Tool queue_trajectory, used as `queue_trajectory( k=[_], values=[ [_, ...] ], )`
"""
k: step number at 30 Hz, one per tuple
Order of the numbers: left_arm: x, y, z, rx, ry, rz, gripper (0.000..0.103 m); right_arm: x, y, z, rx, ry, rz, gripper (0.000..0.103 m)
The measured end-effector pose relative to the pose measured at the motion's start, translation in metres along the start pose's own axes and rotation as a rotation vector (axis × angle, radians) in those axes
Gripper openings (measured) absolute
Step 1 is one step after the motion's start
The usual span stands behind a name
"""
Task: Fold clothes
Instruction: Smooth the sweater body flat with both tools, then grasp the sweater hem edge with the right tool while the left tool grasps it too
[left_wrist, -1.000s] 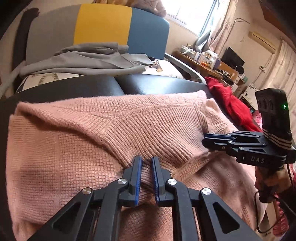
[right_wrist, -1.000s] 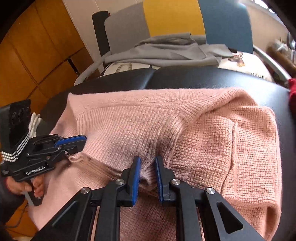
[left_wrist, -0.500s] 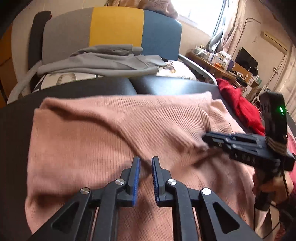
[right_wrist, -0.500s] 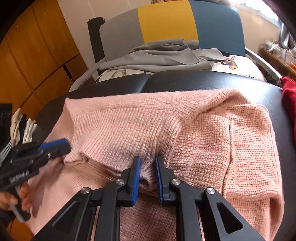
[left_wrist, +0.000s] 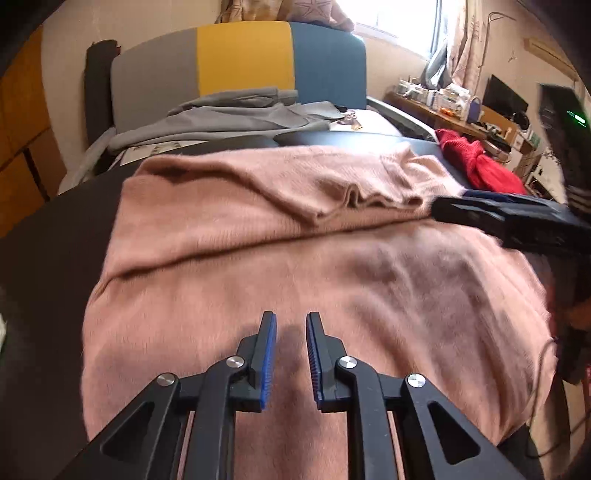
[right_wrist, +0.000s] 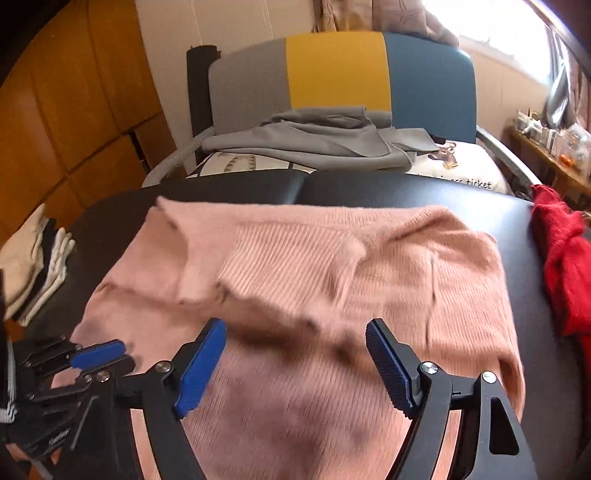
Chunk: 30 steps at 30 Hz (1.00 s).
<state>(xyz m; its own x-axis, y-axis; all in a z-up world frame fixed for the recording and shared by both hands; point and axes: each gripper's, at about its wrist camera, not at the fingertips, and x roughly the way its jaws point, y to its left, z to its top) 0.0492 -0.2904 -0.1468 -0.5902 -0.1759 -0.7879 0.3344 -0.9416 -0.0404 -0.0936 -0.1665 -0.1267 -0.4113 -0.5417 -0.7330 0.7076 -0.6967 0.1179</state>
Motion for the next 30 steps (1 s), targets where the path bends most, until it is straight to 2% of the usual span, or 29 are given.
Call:
queue_trajectory(
  k=[4, 8, 10, 12, 14, 17, 20, 24, 28, 30],
  values=[
    [-0.004, -0.002, -0.019, 0.003, 0.007, 0.030, 0.016, -0.020, 0.000, -0.036, 0.025, 0.011, 0.000, 0.079],
    [-0.009, 0.002, -0.038, -0.038, 0.010, 0.033, 0.016, -0.035, -0.009, -0.076, 0.070, 0.033, -0.036, 0.079],
    [-0.015, 0.004, -0.049, -0.042, -0.010, 0.042, 0.020, -0.043, -0.017, -0.092, 0.091, 0.038, -0.059, 0.079],
    [-0.019, 0.006, -0.060, -0.046, -0.034, 0.045, 0.022, -0.048, -0.025, -0.107, 0.121, 0.044, -0.085, 0.086],
    [-0.023, 0.008, -0.069, -0.046, -0.065, 0.042, 0.022, -0.052, -0.033, -0.123, 0.147, 0.054, -0.110, 0.088],
    [-0.033, 0.012, -0.076, -0.063, -0.079, 0.036, 0.022, -0.054, -0.025, -0.133, 0.076, 0.041, -0.138, 0.091],
    [-0.045, 0.027, -0.084, -0.126, -0.074, 0.013, 0.022, -0.053, -0.020, -0.134, 0.051, 0.050, -0.143, 0.100],
    [-0.075, 0.060, -0.106, -0.211, -0.091, 0.023, 0.022, -0.072, -0.031, -0.132, 0.121, 0.039, -0.047, 0.100],
    [-0.096, 0.100, -0.130, -0.364, -0.090, 0.062, 0.022, -0.110, -0.080, -0.135, 0.299, 0.003, 0.019, 0.100],
    [-0.103, 0.113, -0.137, -0.417, -0.097, 0.079, 0.022, -0.129, -0.103, -0.144, 0.364, 0.001, -0.043, 0.100]
  ],
)
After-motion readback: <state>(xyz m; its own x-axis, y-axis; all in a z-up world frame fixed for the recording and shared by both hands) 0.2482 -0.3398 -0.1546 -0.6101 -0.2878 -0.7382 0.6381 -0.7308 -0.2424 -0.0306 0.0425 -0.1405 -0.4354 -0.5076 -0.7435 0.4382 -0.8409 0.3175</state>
